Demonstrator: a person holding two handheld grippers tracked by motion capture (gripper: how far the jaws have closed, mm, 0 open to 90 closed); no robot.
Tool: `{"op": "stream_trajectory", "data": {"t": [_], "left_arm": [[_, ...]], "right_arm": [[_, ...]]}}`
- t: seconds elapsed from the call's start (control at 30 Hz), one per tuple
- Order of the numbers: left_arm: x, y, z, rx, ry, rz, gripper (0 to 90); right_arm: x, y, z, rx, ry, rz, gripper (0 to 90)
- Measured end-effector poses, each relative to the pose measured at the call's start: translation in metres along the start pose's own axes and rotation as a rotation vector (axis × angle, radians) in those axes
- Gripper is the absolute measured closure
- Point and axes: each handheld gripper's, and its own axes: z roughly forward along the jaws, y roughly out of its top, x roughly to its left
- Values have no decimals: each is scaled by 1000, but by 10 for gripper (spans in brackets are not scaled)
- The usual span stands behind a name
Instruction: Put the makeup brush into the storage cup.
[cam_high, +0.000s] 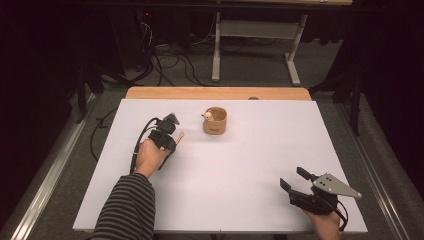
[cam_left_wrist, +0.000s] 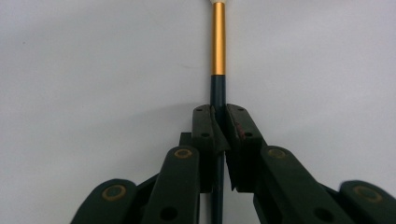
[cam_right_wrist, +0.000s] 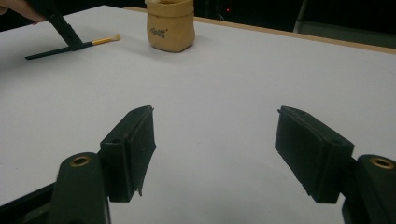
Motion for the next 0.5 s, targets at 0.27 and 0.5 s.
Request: {"op": "stream_trajectory", "data": {"t": [0.27, 0.5], "left_arm": [[2, -2, 0, -21, -12, 26, 831], [0, -4, -2, -40, -21, 57, 831]], "right_arm": [[0, 0, 0, -2, -4, 2, 305], [0, 0, 0, -2, 2, -2, 305]]}}
